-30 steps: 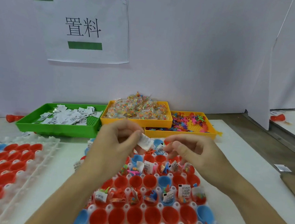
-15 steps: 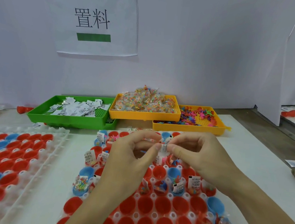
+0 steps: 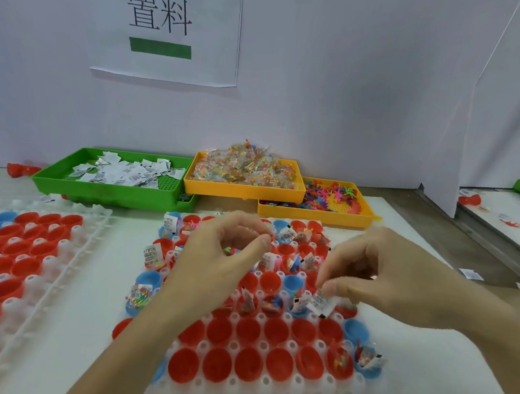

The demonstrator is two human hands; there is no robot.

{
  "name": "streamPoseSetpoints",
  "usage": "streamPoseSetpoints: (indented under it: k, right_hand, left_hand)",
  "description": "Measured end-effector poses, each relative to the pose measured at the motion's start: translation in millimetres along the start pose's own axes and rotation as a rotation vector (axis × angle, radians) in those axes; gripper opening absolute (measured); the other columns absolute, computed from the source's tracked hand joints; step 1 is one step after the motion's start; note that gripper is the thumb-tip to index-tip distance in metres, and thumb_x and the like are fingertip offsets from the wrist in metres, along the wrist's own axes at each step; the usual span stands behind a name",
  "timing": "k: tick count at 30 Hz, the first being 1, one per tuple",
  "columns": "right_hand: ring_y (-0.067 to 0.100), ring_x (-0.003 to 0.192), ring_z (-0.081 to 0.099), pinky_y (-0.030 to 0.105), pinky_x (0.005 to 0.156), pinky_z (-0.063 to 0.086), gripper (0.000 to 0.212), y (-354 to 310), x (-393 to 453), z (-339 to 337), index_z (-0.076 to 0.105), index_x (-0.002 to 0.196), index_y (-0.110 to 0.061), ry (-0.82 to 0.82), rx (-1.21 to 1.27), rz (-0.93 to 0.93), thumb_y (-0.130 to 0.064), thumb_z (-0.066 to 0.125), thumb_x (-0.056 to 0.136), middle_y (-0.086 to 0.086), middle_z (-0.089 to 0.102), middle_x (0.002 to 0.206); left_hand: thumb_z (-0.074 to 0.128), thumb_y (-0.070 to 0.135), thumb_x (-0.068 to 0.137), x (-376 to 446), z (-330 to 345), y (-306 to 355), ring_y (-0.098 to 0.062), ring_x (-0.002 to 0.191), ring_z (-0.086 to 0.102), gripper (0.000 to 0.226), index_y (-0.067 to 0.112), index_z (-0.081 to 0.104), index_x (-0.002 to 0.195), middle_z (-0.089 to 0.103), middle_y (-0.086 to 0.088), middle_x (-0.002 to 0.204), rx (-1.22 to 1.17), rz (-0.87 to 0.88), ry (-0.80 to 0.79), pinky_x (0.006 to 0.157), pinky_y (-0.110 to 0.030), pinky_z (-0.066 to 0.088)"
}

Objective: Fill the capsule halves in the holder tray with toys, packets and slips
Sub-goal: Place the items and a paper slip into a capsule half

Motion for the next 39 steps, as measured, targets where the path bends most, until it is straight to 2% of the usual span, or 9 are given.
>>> streamPoseSetpoints:
  k: [2, 4, 9, 15, 24, 29, 34, 36, 39]
  right_hand:
    - [0.007, 0.072, 0.067, 0.013, 0.062, 0.049, 0.012, -2.0, -17.6, -1.3, 0.077, 0.083, -0.037, -0.090, -0.070, 0.010, -0.026, 0.075, 0.087, -0.017, 0.074, 0.083]
    - [0.006, 0.071, 0.065, 0.009, 0.061, 0.043, 0.013, -3.7, -29.3, -0.3, 0.075, 0.081, -0.040, -0.125, -0.137, 0.005, -0.028, 0.076, 0.086, -0.020, 0.073, 0.080]
    - [0.005, 0.078, 0.061, 0.007, 0.068, 0.041, 0.016, -2.9, -36.3, 7.4, 0.073, 0.078, -0.046, -0.151, -0.265, 0.029, -0.033, 0.075, 0.087, -0.025, 0.069, 0.080]
    - [-0.003, 0.086, 0.061, 0.012, 0.077, 0.046, 0.019, -2.2, -34.5, 15.6, 0.068, 0.075, -0.051, -0.169, -0.322, 0.042, -0.038, 0.073, 0.088, -0.031, 0.066, 0.084]
    - [-0.007, 0.091, 0.056, 0.011, 0.075, 0.045, 0.021, 0.9, -39.5, 21.8, 0.060, 0.072, -0.053, -0.176, -0.442, -0.026, -0.045, 0.071, 0.087, -0.039, 0.058, 0.090]
    - [0.001, 0.085, 0.058, 0.014, 0.068, 0.046, 0.011, 2.7, -36.3, 26.2, 0.063, 0.082, -0.034, -0.179, -0.433, -0.008, -0.037, 0.073, 0.087, -0.027, 0.060, 0.089]
    - [-0.003, 0.088, 0.056, 0.013, 0.076, 0.045, 0.019, -0.9, -35.2, 28.8, 0.061, 0.075, -0.038, -0.218, -0.417, 0.017, -0.034, 0.073, 0.089, -0.033, 0.057, 0.093]
    - [-0.004, 0.090, 0.055, 0.014, 0.078, 0.045, 0.016, -0.6, -35.1, 27.3, 0.063, 0.076, -0.038, -0.214, -0.412, 0.021, -0.037, 0.074, 0.088, -0.034, 0.057, 0.093]
    - [-0.004, 0.096, 0.051, 0.021, 0.079, 0.047, 0.015, 2.0, -33.7, 23.5, 0.065, 0.084, -0.038, -0.198, -0.426, 0.028, -0.050, 0.074, 0.083, -0.034, 0.056, 0.097]
  left_hand:
    - [0.069, 0.016, 0.090, 1.5, -3.0, 0.8, -0.007, 0.073, 0.069, 0.020, 0.034, 0.072, 0.085, 0.074, 0.005, 0.076, -0.015, 0.011, 0.021, 0.063, -0.014, 0.048]
    - [0.068, 0.016, 0.091, 2.0, -5.0, 1.5, -0.006, 0.070, 0.068, 0.022, 0.036, 0.072, 0.084, 0.074, 0.005, 0.075, -0.022, 0.012, 0.029, 0.062, -0.011, 0.046]
    - [0.067, 0.018, 0.092, 2.0, -7.2, 0.2, -0.010, 0.073, 0.067, 0.019, 0.036, 0.070, 0.086, 0.074, 0.004, 0.078, 0.014, 0.015, 0.051, 0.063, -0.016, 0.048]
    - [0.065, 0.014, 0.093, 0.9, -7.2, 1.6, -0.017, 0.077, 0.069, 0.021, 0.034, 0.069, 0.087, 0.074, 0.001, 0.078, 0.036, 0.021, 0.063, 0.070, -0.035, 0.054]
    - [0.065, 0.011, 0.092, 0.1, -6.8, 4.2, -0.015, 0.075, 0.068, 0.024, 0.032, 0.069, 0.082, 0.073, 0.001, 0.075, 0.046, 0.018, 0.068, 0.068, -0.031, 0.053]
    - [0.064, 0.011, 0.093, -0.9, -6.7, 4.4, -0.013, 0.076, 0.068, 0.021, 0.031, 0.069, 0.085, 0.073, 0.003, 0.076, 0.052, 0.009, 0.059, 0.068, -0.029, 0.053]
    - [0.065, 0.013, 0.093, -0.5, -7.7, 4.8, -0.016, 0.077, 0.069, 0.019, 0.031, 0.069, 0.087, 0.073, -0.001, 0.078, 0.049, 0.004, 0.063, 0.073, -0.038, 0.055]
    - [0.066, 0.014, 0.093, -0.2, -8.2, 4.9, -0.016, 0.077, 0.069, 0.018, 0.031, 0.069, 0.087, 0.073, -0.001, 0.078, 0.047, 0.002, 0.062, 0.072, -0.036, 0.055]
    - [0.065, 0.015, 0.092, 0.2, -9.0, 5.2, -0.014, 0.076, 0.068, 0.018, 0.031, 0.070, 0.086, 0.073, 0.002, 0.076, 0.052, 0.003, 0.071, 0.066, -0.023, 0.052]
Point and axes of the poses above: each hand's wrist, its own x-axis towards the middle knuckle, its own z-axis out of the palm, y = z × x, the point moved 1 cm from there along x, towards the middle knuckle
